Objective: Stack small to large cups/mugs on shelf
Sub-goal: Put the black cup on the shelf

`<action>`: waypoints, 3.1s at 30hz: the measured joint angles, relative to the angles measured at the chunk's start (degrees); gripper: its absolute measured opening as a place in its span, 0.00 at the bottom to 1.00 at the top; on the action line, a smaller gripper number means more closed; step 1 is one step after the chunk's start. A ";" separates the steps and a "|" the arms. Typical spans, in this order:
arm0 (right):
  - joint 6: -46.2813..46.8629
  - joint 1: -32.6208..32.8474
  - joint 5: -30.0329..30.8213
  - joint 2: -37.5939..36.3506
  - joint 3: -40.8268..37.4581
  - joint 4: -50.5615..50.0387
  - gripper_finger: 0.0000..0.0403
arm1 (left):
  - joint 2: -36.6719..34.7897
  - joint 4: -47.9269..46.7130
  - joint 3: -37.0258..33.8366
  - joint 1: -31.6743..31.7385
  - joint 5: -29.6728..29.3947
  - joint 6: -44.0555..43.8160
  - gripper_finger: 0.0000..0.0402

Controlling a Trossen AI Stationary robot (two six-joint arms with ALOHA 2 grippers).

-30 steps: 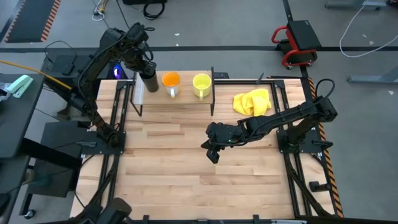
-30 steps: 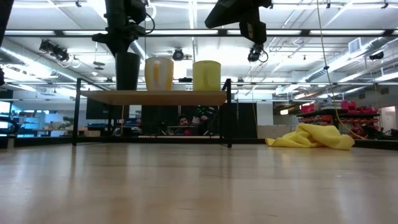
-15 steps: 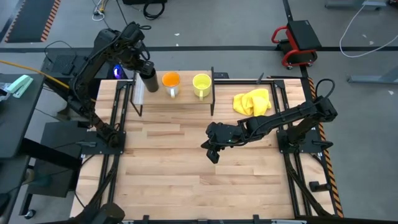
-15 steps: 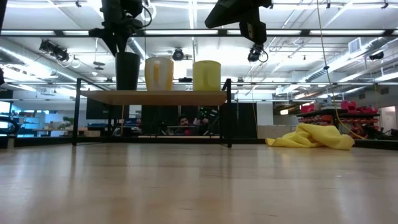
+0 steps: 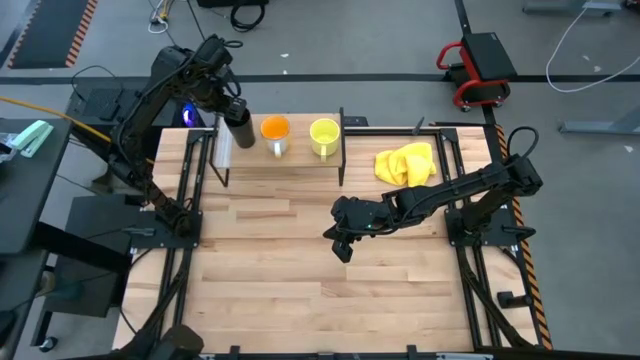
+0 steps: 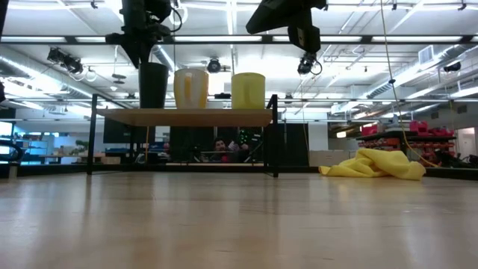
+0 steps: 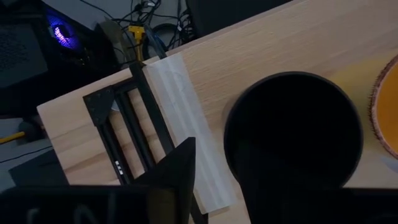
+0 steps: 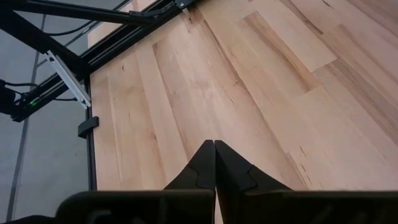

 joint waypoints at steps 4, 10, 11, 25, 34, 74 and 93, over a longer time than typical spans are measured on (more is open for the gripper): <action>0.01 0.00 0.00 0.00 0.00 0.00 0.01 | 0.10 0.00 0.00 0.00 -0.04 0.00 0.30; 0.11 0.00 0.00 0.00 0.00 0.02 0.01 | 1.48 0.01 0.00 0.01 0.32 -0.21 0.29; 0.47 0.00 0.00 0.00 0.00 0.02 0.01 | 1.70 0.00 0.00 0.00 0.35 -0.22 0.28; 0.86 0.00 0.02 0.00 0.00 0.02 0.01 | 2.60 0.00 0.00 0.00 2.43 -0.04 0.17; 0.88 0.09 0.02 0.00 0.00 0.02 0.01 | 2.58 0.04 0.00 -1.21 4.90 -1.43 0.04; -1.84 0.22 0.00 0.00 0.00 -0.02 0.01 | -7.67 0.77 -8.71 -0.41 3.02 -5.78 0.05; -0.65 -0.24 -0.04 0.00 0.00 -0.02 0.01 | -5.33 0.23 -8.01 -0.94 2.97 -4.26 0.06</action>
